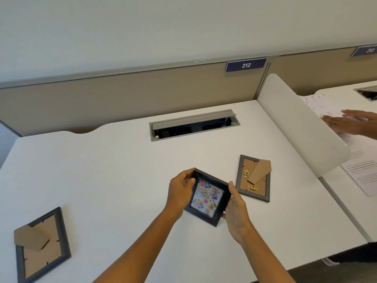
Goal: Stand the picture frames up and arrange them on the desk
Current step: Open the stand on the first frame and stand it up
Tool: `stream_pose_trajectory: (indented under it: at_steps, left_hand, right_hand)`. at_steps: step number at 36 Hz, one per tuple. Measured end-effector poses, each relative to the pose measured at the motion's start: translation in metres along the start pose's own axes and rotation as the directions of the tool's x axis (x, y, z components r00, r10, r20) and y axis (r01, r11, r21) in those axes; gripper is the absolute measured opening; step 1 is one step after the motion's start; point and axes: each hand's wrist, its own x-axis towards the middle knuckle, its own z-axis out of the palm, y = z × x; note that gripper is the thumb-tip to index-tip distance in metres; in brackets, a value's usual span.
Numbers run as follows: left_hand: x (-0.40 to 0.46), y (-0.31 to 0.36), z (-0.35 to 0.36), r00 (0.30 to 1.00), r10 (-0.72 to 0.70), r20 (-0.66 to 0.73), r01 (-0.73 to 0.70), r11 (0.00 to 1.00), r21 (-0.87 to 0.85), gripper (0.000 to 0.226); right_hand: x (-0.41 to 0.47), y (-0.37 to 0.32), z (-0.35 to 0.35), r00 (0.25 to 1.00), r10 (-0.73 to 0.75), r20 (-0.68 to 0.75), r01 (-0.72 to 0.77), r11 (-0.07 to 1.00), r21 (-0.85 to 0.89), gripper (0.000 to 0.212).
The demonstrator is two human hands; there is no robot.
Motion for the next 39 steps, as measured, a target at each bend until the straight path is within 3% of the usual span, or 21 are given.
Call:
stream_pose_trajectory:
  at_steps: [9, 13, 16, 19, 23, 25, 28, 30, 39]
  left_hand:
    - [-0.008, 0.001, -0.003, 0.999, -0.037, 0.024, 0.037, 0.999, -0.016, 0.034]
    - [-0.017, -0.001, -0.004, 1.0, -0.02, 0.008, 0.019, 0.999, 0.031, 0.05]
    - [-0.028, 0.0, -0.001, 0.99, 0.123, -0.063, -0.114, 0.985, 0.129, 0.064]
    - [-0.044, 0.007, 0.009, 0.938, 0.339, -0.067, -0.325, 0.932, 0.161, 0.064]
    - [-0.065, 0.016, 0.027, 0.793, 0.584, 0.173, -0.608, 0.779, 0.154, 0.058]
    - [-0.076, 0.018, 0.042, 0.711, 0.619, 0.334, -0.683, 0.721, 0.117, 0.06]
    - [-0.089, 0.014, 0.066, 0.656, 0.563, 0.502, -0.675, 0.735, 0.057, 0.06]
    - [-0.094, 0.008, 0.082, 0.661, 0.504, 0.556, -0.644, 0.762, 0.074, 0.059]
    - [-0.078, -0.006, 0.146, 0.861, 0.138, 0.49, -0.305, 0.91, 0.281, 0.059]
  right_hand:
    - [0.0, 0.0, 0.0, 1.0, 0.017, 0.007, -0.017, 0.999, -0.041, 0.062]
    - [-0.003, -0.002, -0.005, 0.998, 0.015, 0.054, -0.007, 0.989, -0.15, 0.07]
    - [-0.003, -0.003, -0.013, 0.997, 0.006, 0.082, 0.016, 0.963, -0.269, 0.085]
    - [-0.005, -0.003, -0.024, 0.994, -0.035, 0.104, 0.074, 0.915, -0.396, 0.094]
    - [-0.007, -0.003, -0.046, 0.989, -0.107, 0.106, 0.147, 0.841, -0.521, 0.082]
    - [-0.009, -0.005, -0.057, 0.984, -0.134, 0.115, 0.175, 0.805, -0.566, 0.075]
    - [-0.012, -0.008, -0.074, 0.982, -0.154, 0.104, 0.186, 0.778, -0.601, 0.056]
    - [-0.009, -0.007, -0.088, 0.982, -0.177, 0.069, 0.18, 0.755, -0.631, 0.06]
    - [0.016, -0.018, -0.131, 0.93, -0.342, -0.137, 0.092, 0.577, -0.811, 0.06]
